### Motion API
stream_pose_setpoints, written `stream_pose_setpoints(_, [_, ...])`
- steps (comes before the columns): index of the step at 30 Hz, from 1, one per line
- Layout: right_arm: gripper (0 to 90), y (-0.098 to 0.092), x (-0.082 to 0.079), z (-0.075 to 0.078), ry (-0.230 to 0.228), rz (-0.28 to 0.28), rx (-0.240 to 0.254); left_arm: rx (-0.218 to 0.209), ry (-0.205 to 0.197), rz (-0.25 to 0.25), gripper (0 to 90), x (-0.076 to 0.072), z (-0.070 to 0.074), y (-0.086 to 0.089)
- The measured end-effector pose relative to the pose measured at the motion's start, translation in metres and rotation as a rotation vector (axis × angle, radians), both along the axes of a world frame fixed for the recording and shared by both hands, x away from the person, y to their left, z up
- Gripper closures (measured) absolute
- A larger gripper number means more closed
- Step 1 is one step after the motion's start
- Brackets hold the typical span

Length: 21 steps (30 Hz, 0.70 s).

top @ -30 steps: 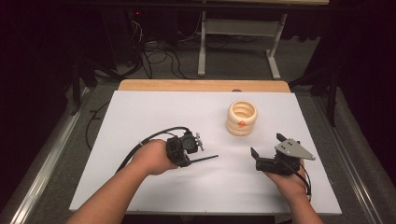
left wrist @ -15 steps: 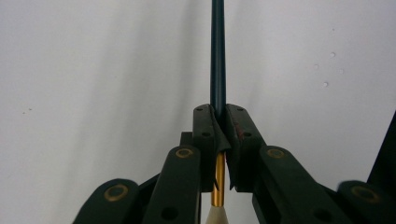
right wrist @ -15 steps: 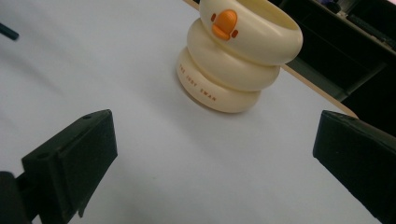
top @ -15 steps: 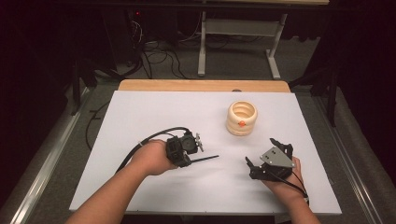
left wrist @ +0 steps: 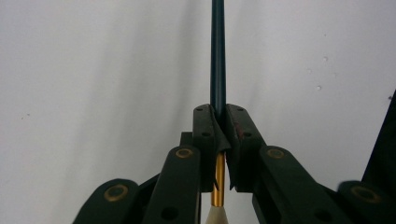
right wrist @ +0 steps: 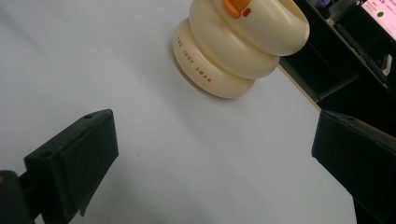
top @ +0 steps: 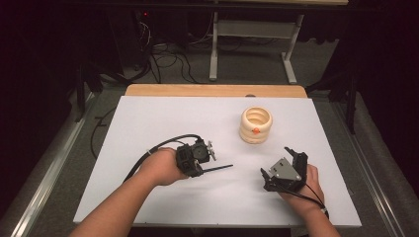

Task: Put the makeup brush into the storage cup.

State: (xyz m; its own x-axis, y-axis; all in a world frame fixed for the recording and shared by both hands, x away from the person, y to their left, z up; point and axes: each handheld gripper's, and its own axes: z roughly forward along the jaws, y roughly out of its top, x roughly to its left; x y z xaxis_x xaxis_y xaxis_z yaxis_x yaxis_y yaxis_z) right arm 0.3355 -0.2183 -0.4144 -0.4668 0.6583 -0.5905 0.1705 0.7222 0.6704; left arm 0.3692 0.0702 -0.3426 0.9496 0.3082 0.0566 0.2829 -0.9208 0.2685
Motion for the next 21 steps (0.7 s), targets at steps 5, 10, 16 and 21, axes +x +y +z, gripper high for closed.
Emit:
stream_pose_setpoints(5, [4.3,0.004,-0.002,-0.001,-0.031,0.023,-0.069,0.001,0.003,0.003,83.2,0.001,0.000,0.001])
stream_pose_setpoints(10, [4.8,0.010,-0.006,-0.002,-0.055,0.046,-0.121,0.003,0.004,0.002,83.2,0.001,0.000,0.000])
stream_pose_setpoints(16, [4.8,0.016,-0.008,-0.003,-0.076,0.078,-0.210,0.001,0.003,0.001,83.2,0.000,-0.001,0.000])
stream_pose_setpoints(21, [5.6,0.019,-0.009,-0.004,-0.089,0.088,-0.245,-0.004,0.004,-0.003,83.2,0.000,0.000,-0.001])
